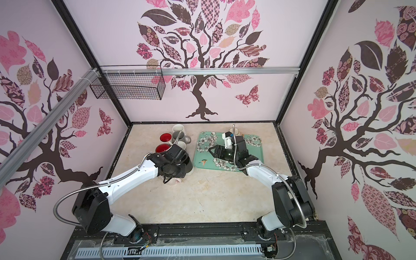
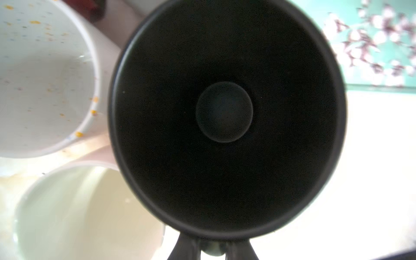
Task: Turn the mug right side up
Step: Place the mug at the center of the table.
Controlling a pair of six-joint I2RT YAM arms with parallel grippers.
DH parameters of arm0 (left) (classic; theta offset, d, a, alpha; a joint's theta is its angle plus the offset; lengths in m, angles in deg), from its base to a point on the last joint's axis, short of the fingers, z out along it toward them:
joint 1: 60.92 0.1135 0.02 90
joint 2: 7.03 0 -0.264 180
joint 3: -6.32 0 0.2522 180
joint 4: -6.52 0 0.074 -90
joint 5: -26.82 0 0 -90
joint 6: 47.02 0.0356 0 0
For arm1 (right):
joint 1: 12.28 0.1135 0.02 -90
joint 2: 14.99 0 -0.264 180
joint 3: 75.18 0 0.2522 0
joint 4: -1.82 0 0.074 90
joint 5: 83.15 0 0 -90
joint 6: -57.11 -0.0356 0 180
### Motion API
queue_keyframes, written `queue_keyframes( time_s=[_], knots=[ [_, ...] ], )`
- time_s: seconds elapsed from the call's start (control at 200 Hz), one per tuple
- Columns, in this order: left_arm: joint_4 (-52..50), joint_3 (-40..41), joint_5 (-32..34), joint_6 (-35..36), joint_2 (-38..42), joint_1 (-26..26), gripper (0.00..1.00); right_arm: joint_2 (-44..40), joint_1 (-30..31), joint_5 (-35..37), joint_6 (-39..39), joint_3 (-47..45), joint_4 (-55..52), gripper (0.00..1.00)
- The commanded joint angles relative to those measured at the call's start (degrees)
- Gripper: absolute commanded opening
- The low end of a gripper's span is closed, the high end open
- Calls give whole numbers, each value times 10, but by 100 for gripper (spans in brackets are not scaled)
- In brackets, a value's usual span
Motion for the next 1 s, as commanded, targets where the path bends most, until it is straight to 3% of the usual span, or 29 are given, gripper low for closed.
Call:
queue_keyframes(
  time_s=[0.0, 0.415, 0.565, 0.775, 0.995],
  knots=[
    [23, -43, 53, -17, -20, 1, 0, -8, -4, -9, 14, -6, 12, 65],
    [-12, -113, 114, -8, -109, 3, 0, -29, -15, 19, 39, -16, -16, 65],
    [-10, -123, 120, -4, -134, 5, 0, -27, -18, 103, 55, 0, -73, 67],
    [-3, -129, 89, 19, -128, 7, 24, -19, -38, 264, 86, 60, -133, 69],
    [-11, -126, 76, 44, -81, 12, 41, 71, -132, 303, 111, 162, -139, 70]
  ],
)
